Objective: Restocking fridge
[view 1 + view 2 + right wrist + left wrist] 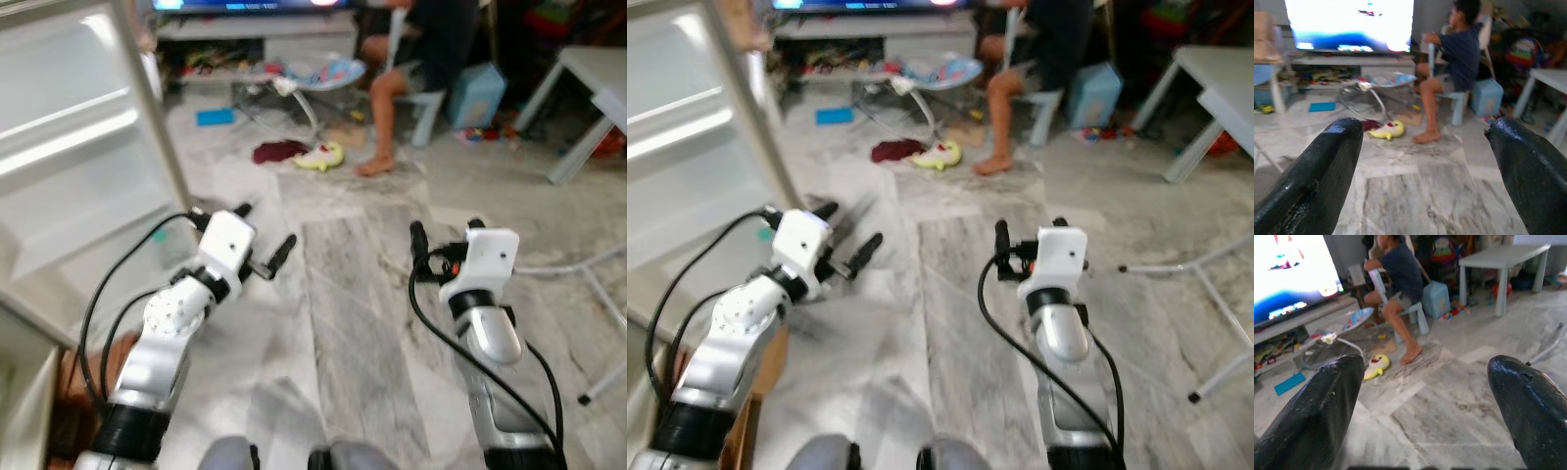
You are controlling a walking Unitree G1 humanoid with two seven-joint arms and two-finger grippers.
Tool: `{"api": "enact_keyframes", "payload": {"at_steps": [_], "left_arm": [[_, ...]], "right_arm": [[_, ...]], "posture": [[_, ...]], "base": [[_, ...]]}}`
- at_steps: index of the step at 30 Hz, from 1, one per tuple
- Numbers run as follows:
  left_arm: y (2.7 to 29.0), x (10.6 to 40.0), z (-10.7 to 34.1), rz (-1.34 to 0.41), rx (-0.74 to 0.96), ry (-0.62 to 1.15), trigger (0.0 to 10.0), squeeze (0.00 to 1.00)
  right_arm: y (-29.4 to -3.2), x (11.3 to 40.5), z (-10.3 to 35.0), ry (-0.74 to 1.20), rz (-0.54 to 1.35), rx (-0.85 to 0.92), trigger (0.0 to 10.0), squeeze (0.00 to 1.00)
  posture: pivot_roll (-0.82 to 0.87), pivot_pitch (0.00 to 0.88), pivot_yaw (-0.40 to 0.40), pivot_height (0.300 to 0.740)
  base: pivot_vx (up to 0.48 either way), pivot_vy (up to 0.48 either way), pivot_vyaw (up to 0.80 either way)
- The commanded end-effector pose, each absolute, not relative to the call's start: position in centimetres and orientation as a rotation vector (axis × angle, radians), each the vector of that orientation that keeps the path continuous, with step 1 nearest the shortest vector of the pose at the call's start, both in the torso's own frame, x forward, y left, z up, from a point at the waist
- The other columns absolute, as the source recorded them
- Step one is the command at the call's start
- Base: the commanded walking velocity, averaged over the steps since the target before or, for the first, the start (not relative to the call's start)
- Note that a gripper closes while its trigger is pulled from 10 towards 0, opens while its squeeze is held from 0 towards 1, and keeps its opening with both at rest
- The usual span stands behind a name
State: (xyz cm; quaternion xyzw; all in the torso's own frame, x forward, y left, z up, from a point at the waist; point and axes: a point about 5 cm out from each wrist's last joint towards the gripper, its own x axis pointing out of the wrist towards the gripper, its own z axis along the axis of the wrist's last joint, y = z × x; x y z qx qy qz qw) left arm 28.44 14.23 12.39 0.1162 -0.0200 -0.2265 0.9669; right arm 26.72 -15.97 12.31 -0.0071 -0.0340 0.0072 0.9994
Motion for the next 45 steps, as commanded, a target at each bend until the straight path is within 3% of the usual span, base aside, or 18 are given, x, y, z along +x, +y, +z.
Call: {"api": "enact_keyframes", "payload": {"at_steps": [1,10,21,45], "left_arm": [[15.7,28.5,12.2,-0.381,0.206,-0.014,10.0,0.00],[18.7,28.0,11.6,-0.222,0.090,0.064,10.0,0.00],[17.0,28.0,12.3,-0.270,0.112,0.033,10.0,0.00],[16.8,28.8,12.3,-0.258,0.104,0.013,10.0,0.00]], "right_arm": [[-15.8,26.7,12.5,-0.072,0.014,-0.014,10.0,0.00],[-15.4,26.2,12.1,-0.066,0.002,-0.013,10.0,0.00],[-15.0,26.4,12.0,-0.061,0.002,-0.008,10.0,0.00],[-15.5,27.0,12.7,-0.095,-0.003,-0.033,10.0,0.00]], "posture": [[-0.03,0.136,-0.033,0.740],[-0.05,0.125,-0.021,0.740],[-0.05,0.114,-0.025,0.740],[-0.06,0.110,-0.026,0.740]], "base": [[0.435,0.000,-0.80],[0.425,0.000,-0.80],[0.455,0.000,-0.80],[0.472,0.000,-0.80]]}}
